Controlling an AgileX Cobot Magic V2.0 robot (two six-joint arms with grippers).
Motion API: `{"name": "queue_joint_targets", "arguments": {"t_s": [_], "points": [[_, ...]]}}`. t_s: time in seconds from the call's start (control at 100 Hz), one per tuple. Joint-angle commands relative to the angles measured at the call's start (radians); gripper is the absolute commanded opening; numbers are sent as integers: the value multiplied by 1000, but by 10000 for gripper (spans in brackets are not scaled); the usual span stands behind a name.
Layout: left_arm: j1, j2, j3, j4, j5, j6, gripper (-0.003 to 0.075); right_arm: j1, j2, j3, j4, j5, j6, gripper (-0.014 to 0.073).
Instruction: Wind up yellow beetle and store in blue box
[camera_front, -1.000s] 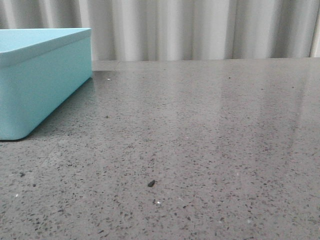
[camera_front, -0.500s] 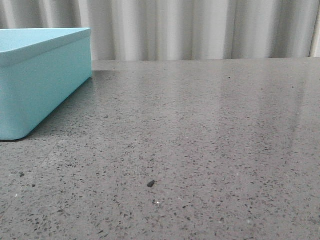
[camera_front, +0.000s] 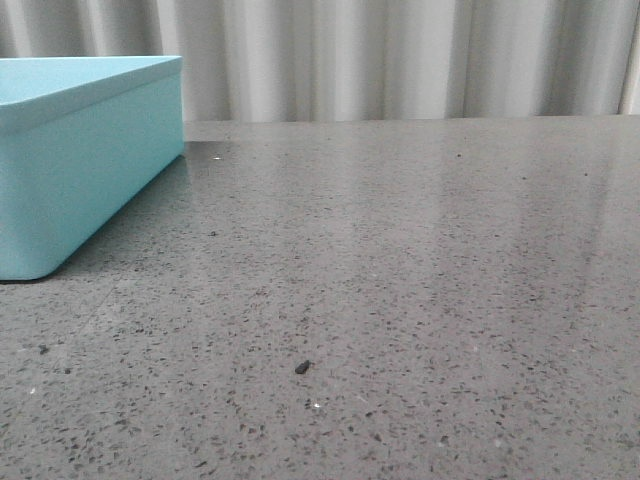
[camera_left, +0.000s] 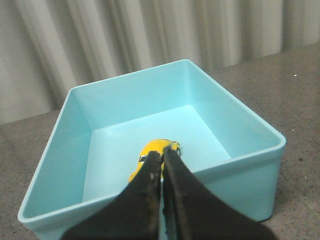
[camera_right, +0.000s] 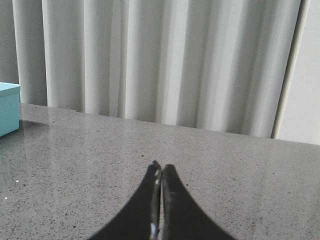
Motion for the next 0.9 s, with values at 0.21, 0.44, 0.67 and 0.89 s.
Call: {"name": "queue_joint_targets", "arguments": {"t_s": [0.21,0.44,0.67,0.89], "points": [[3,10,42,203,-123,-331,-21,-1,10,-26,-3,-79,0,-61],[3,-17,151,453,-315,-666,-21,-1,10,-26,-3,-79,0,-61],[3,-148,339,460,-448,-791,-21,-1,10,-26,-3,-79,0,-61],[3,-233,409,476,-315,-814,-21,-1,10,-26,-3,-79,0,-61]]}}
